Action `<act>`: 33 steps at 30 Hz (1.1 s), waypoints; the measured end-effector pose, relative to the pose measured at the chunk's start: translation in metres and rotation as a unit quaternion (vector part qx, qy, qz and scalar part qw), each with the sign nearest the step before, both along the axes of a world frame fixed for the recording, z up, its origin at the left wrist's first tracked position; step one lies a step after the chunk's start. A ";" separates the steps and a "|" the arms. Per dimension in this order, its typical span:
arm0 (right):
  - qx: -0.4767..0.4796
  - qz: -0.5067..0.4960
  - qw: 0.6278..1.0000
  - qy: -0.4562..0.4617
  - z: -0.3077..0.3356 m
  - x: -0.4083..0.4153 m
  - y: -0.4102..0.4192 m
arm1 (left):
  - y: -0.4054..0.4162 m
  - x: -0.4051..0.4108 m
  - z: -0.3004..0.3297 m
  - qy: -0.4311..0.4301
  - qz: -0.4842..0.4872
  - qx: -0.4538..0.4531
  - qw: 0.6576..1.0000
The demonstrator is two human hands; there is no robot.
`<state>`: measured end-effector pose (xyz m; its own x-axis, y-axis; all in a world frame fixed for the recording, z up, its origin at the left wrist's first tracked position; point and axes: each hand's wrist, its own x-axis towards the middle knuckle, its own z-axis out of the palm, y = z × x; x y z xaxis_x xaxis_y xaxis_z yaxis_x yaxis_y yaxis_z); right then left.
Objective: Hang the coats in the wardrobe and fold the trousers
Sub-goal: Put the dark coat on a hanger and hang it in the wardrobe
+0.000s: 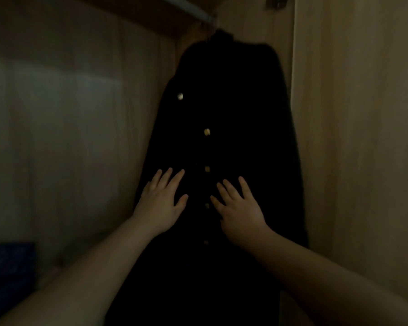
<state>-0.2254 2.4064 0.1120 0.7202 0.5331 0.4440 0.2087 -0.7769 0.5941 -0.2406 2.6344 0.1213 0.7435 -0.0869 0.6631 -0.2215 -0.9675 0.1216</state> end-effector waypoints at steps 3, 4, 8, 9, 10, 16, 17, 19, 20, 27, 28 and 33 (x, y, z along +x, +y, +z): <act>0.003 -0.002 1.000 0.011 -0.029 -0.019 -0.008 | -0.012 -0.012 -0.045 0.056 -0.018 -0.028 0.998; 0.002 -0.002 1.000 0.013 -0.039 -0.022 -0.010 | -0.012 -0.015 -0.058 0.070 -0.021 -0.035 0.997; 0.002 0.024 0.998 0.061 -0.081 -0.032 -0.015 | -0.001 -0.026 -0.105 0.123 -0.008 -0.069 0.990; 0.003 0.033 0.997 0.074 -0.092 -0.033 -0.015 | 0.003 -0.028 -0.117 0.135 0.005 -0.078 0.988; 0.001 0.039 0.996 0.084 -0.104 -0.033 -0.013 | 0.006 -0.029 -0.129 0.147 0.024 -0.083 0.985; -0.016 0.072 0.989 0.127 -0.160 -0.024 0.011 | 0.021 -0.029 -0.177 0.185 0.113 -0.052 0.975; -0.015 0.083 0.987 0.136 -0.164 -0.022 0.017 | 0.024 -0.028 -0.182 0.187 0.127 -0.048 0.973; 0.002 0.114 0.982 0.151 -0.171 -0.017 0.027 | 0.031 -0.027 -0.190 0.190 0.160 -0.042 0.968; 0.016 0.132 0.978 0.160 -0.175 -0.013 0.032 | 0.036 -0.027 -0.193 0.193 0.178 -0.041 0.964; 0.116 0.216 0.934 0.259 -0.198 0.009 0.068 | 0.062 -0.026 -0.210 0.156 0.263 -0.085 0.948; 0.126 0.221 0.926 0.280 -0.203 0.011 0.076 | 0.064 -0.026 -0.211 0.164 0.260 -0.086 0.948; 0.156 0.231 0.894 0.351 -0.215 0.026 0.124 | 0.084 -0.007 -0.211 0.092 0.179 -0.108 0.974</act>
